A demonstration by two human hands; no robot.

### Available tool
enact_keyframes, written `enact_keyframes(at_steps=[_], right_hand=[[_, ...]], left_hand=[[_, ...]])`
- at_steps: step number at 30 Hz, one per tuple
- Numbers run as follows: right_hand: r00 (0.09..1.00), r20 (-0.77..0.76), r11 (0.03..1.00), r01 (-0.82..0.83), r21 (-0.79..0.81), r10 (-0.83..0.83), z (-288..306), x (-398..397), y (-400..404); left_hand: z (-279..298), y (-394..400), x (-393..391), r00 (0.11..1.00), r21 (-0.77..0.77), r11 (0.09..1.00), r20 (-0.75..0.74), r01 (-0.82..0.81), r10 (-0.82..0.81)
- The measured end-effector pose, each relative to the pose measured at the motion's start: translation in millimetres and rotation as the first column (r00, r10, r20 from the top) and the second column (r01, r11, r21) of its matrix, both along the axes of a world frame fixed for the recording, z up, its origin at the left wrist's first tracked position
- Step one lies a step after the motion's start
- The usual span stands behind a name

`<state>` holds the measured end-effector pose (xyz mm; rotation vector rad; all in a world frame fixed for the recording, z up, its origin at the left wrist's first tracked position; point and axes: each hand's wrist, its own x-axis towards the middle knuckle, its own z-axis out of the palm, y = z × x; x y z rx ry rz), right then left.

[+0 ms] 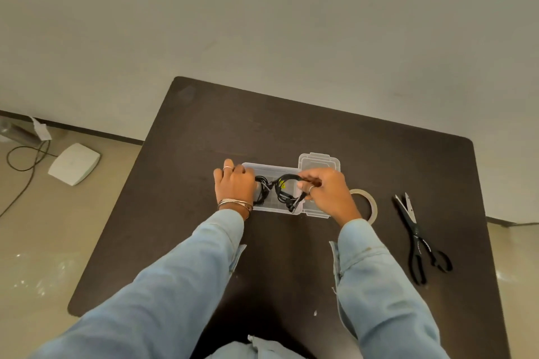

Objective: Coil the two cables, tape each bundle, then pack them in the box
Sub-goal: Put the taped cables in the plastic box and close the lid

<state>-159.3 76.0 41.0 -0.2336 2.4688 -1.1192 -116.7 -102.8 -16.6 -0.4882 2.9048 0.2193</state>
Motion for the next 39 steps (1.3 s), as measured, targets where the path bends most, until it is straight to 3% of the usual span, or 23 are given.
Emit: enact_keyframes(at_steps=[4,7,10,14,17,20,22,26,29,32,36,39], right_hand=[[0.988,-0.084,0.986,-0.119,0.115,0.129,-5.9,-7.6,-14.2],[0.965,-0.135,0.958,-0.191,0.215,0.223,-15.9,-14.8,-31.4],[0.953,-0.179,0.930,-0.179,0.320,0.245,-30.8,-15.2,-46.0],[0.938,-0.214,0.822,-0.110,0.559,0.272,-48.0,-5.4,-52.9],[0.968,-0.230,0.875,0.023,0.484,0.102,-45.4,1.8,-53.5],[0.968,-0.216,0.940,0.187,0.285,-0.127,-45.7,2.9,-50.9],[0.938,-0.213,0.930,0.314,0.193,-0.273,-53.3,0.3,-48.3],[0.932,-0.306,0.896,0.295,0.332,-0.194,-61.4,0.4,-44.5],[0.966,-0.259,0.850,0.114,0.514,0.027,-59.5,3.9,-40.7],[0.961,-0.235,0.839,0.005,0.545,0.147,-53.9,9.6,-30.3],[0.942,-0.330,0.893,0.205,0.400,-0.069,-39.0,13.2,-8.7],[0.906,-0.310,0.883,0.378,0.279,-0.290,-39.0,4.3,16.3]], left_hand=[[-1.3,-8.6,0.7,0.995,0.090,0.996,-0.099,0.015,-0.006],[6.3,-19.3,-2.4,0.961,0.354,0.923,-0.164,-0.153,0.223],[6.8,-28.6,-1.6,0.954,0.443,0.877,-0.135,-0.185,0.269],[9.2,-33.3,3.3,0.932,0.569,0.778,-0.054,-0.267,0.359],[9.5,-33.8,4.8,0.920,0.579,0.754,-0.018,-0.310,0.392],[11.2,-31.2,4.3,0.901,0.593,0.725,0.002,-0.351,0.435],[11.6,-28.4,3.9,0.891,0.594,0.717,0.001,-0.366,0.454],[13.5,-24.4,3.6,0.875,0.591,0.704,0.006,-0.394,0.484],[13.7,-22.2,3.7,0.864,0.573,0.705,0.010,-0.417,0.503],[15.9,-18.4,3.9,0.836,0.550,0.712,-0.045,-0.436,0.547],[25.8,-0.7,3.3,0.833,0.591,0.722,-0.144,-0.360,0.534],[35.2,21.2,-0.4,0.912,0.563,0.803,-0.198,-0.196,0.361]])
